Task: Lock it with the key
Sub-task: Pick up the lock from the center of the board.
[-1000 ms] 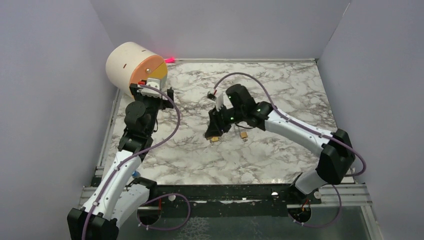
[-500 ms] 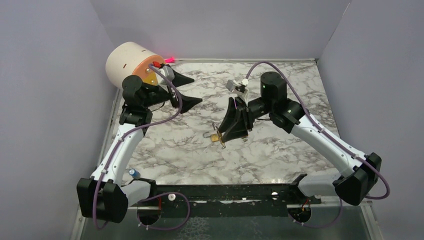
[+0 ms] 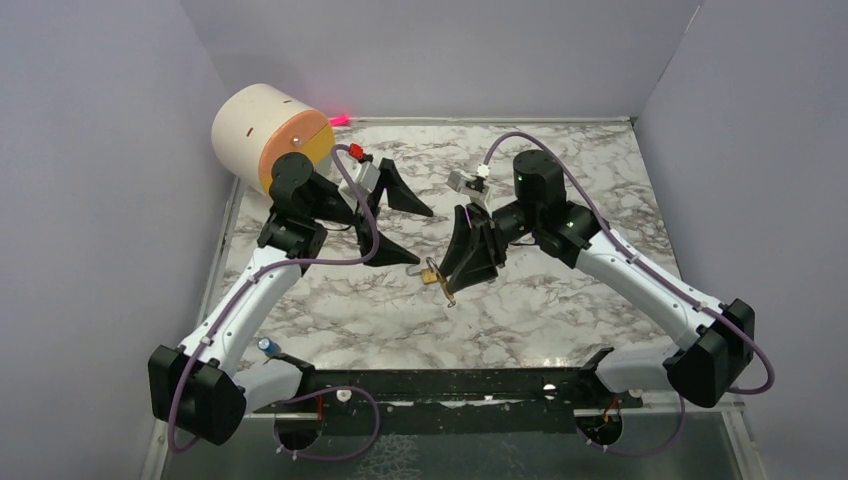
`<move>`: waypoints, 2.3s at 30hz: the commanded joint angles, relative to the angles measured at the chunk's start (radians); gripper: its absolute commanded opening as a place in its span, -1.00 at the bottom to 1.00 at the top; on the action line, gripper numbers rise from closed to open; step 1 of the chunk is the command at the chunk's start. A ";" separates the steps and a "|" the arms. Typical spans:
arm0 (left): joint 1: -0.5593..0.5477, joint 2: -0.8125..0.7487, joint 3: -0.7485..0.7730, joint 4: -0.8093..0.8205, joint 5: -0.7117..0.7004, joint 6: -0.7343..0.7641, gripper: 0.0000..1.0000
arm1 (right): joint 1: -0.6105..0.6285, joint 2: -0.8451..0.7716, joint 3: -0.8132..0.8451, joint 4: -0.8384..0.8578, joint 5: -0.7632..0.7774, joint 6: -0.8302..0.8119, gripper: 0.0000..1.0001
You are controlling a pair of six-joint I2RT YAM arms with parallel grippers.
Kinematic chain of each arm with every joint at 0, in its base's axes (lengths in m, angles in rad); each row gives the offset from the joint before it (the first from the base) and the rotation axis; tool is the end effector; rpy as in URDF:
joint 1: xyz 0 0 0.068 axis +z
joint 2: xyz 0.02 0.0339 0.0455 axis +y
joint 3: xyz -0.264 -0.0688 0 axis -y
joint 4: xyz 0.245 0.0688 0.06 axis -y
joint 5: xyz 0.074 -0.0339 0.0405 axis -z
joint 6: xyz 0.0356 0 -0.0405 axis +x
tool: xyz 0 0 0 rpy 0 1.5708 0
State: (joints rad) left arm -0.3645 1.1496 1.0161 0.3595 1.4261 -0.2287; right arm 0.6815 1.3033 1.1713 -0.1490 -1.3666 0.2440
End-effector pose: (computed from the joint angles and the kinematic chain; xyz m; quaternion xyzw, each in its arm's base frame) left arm 0.2117 -0.1185 0.3990 0.5425 0.4353 -0.5626 0.4468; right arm 0.1947 0.2028 0.3728 -0.5050 0.5226 0.6596 0.1919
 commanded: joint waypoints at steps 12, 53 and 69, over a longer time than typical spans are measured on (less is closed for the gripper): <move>-0.049 0.048 -0.047 0.022 0.126 -0.033 0.47 | 0.001 0.025 0.031 0.023 0.025 0.017 -0.98; -0.047 0.033 -0.040 0.013 -0.084 -0.089 -1.00 | -0.010 0.075 0.152 -0.245 1.034 -0.068 -0.93; -0.067 0.045 -0.067 -0.007 -0.391 -0.082 -1.00 | -0.006 0.071 0.128 -0.117 1.270 -0.083 -0.78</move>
State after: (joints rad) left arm -0.4335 1.2175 0.9440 0.3496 1.1553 -0.3492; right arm 0.6727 1.4128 1.3212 -0.3531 -0.1440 0.1814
